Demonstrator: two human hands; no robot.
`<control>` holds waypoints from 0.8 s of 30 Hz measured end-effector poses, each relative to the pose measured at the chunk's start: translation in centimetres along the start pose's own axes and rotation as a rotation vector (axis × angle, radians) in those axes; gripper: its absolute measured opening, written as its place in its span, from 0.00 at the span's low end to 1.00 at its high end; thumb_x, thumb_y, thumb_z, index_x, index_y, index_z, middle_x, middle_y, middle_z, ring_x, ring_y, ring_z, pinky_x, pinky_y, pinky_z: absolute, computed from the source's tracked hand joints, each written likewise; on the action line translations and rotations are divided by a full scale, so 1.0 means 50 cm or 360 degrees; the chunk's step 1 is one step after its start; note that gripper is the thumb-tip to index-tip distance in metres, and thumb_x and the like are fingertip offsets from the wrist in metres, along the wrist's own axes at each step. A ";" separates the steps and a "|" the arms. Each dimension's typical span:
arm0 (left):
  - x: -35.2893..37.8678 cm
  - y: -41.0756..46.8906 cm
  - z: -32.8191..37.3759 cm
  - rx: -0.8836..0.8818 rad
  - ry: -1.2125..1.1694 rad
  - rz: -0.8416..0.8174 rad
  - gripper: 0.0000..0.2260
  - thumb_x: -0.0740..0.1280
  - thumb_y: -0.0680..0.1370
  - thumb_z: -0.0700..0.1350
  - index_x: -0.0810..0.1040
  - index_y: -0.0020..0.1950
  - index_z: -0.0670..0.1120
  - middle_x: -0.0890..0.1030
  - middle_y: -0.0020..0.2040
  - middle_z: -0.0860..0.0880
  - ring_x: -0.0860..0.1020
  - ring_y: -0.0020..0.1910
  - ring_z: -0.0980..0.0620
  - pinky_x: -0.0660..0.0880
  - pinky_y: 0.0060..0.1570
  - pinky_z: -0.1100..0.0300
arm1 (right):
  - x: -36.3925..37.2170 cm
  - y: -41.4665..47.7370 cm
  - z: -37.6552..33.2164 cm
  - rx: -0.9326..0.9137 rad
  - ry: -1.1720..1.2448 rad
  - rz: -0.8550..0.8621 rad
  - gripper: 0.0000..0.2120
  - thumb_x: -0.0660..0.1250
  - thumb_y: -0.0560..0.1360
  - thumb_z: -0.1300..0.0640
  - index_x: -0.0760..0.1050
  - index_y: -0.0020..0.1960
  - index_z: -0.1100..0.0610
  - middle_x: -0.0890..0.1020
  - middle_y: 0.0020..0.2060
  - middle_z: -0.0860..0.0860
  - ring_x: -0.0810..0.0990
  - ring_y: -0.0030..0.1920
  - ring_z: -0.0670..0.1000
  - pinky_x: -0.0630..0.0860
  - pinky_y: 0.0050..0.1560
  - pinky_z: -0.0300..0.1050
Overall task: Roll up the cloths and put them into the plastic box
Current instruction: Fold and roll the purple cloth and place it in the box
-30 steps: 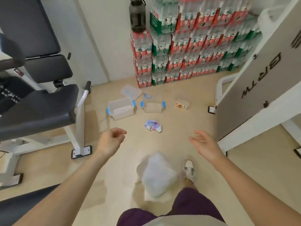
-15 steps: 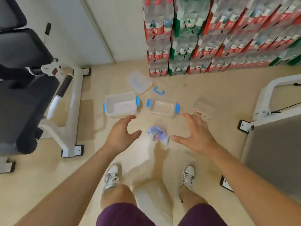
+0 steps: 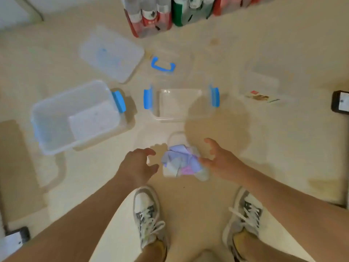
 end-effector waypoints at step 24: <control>-0.106 0.077 0.130 0.0604 -0.0185 0.0189 0.04 0.70 0.67 0.42 0.77 0.35 0.50 0.79 0.31 0.52 0.77 0.36 0.51 0.73 0.37 0.60 | -0.083 0.025 -0.245 -0.0745 -0.0055 0.0062 0.07 0.61 0.75 0.63 0.74 0.39 0.62 0.68 0.26 0.50 0.66 0.22 0.43 0.65 0.25 0.36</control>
Point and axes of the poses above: each hand's wrist, its own y-axis towards the middle knuckle, its own x-axis out of the palm, z = x × y, the point moved 8 cm from there along y, towards the middle knuckle
